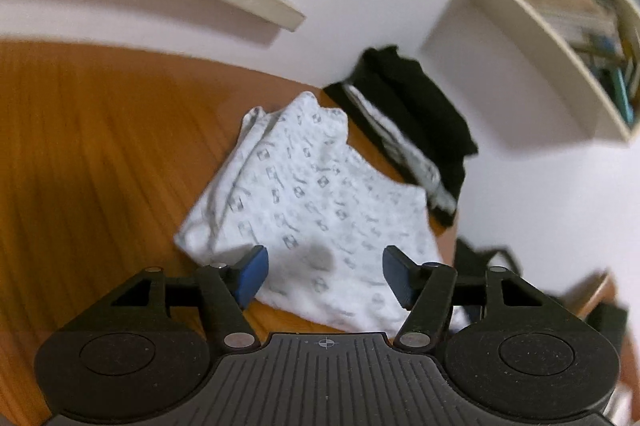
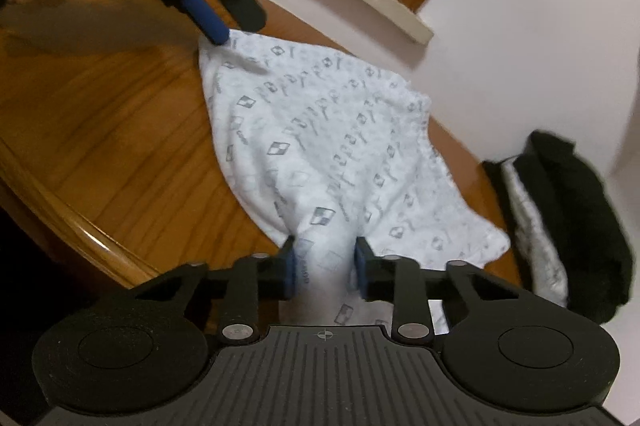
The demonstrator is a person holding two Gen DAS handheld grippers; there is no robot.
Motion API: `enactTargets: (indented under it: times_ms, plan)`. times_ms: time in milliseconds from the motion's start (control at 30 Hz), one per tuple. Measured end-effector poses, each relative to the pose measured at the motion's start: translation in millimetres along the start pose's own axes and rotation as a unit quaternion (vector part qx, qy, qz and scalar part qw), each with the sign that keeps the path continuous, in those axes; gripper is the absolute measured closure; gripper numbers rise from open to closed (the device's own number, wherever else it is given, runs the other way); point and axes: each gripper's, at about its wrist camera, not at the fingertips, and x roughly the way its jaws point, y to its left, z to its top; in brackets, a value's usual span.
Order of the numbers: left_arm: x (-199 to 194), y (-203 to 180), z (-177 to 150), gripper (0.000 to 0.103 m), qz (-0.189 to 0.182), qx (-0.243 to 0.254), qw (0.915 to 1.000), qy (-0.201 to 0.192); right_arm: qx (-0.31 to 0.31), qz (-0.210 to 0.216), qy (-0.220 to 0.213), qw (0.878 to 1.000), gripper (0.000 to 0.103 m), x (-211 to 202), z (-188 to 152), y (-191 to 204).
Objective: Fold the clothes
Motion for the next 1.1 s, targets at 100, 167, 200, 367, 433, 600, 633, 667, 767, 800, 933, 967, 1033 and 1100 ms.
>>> enactTargets:
  times_ms: [100, 167, 200, 367, 433, 600, 633, 667, 767, 800, 933, 967, 1033, 1100]
  plan:
    - [-0.8, 1.0, -9.3, 0.031, -0.011, -0.063, 0.9979, -0.006, 0.021, -0.019, -0.028, 0.999, 0.082, -11.8, 10.0, -8.3]
    - [1.7, 2.7, -14.7, 0.03, -0.021, -0.103, 0.9944, -0.001, 0.033, -0.027, -0.042, 0.998, 0.083, -20.4, 17.1, -16.7]
    - [3.5, 3.3, -15.9, 0.03, -0.025, -0.118, 0.9927, -0.003, 0.037, -0.029, -0.046, 0.998, 0.083, -23.0, 20.0, -20.0]
    - [19.5, 13.9, -19.8, 0.028, -0.039, -0.207, 0.977, -0.033, 0.039, -0.028, -0.051, 0.998, 0.084, -28.3, 28.8, -25.3]
    - [23.0, 19.4, -19.0, 0.028, -0.046, -0.235, 0.9696, -0.052, 0.039, -0.029, -0.056, 0.997, 0.084, -30.1, 30.2, -25.7]
    - [33.8, 27.7, -15.9, 0.044, -0.056, -0.266, 0.9594, -0.076, 0.038, -0.024, -0.065, 0.997, 0.084, -35.5, 35.8, -26.5]
    - [37.7, 31.0, -15.4, 0.052, -0.048, -0.269, 0.9591, -0.072, 0.036, -0.024, -0.068, 0.997, 0.084, -35.2, 37.0, -27.0]
    - [41.6, 34.3, -14.9, 0.072, -0.041, -0.273, 0.9588, -0.068, 0.033, -0.022, -0.068, 0.997, 0.084, -35.6, 38.7, -26.9]
    - [45.2, 43.6, -12.9, 0.089, -0.054, -0.278, 0.9571, -0.063, 0.023, -0.015, -0.065, 0.998, 0.085, -36.4, 44.8, -26.0]
    - [43.4, 46.2, -12.0, 0.09, -0.059, -0.281, 0.9554, -0.069, 0.02, -0.013, -0.067, 0.997, 0.085, -37.5, 47.2, -25.1]
    - [9.3, 29.9, 11.2, 0.091, -0.074, -0.246, 0.9613, -0.101, 0.031, 0.003, -0.081, 0.996, 0.086, -49.2, 58.7, -27.7]
    - [0.7, 25.8, 17.0, 0.091, -0.077, -0.236, 0.9624, -0.109, 0.039, 0.011, -0.089, 0.995, 0.086, -54.6, 63.2, -30.7]
    - [-16.5, 17.5, 28.7, 0.091, -0.084, -0.218, 0.9642, -0.126, 0.057, 0.031, -0.11, 0.992, 0.086, -69.3, 74.0, -37.9]
    - [-41.8, 1.2, 47.0, 0.091, -0.093, -0.194, 0.9657, -0.145, 0.071, 0.051, -0.135, 0.987, 0.086, -85.6, 87.1, -44.9]
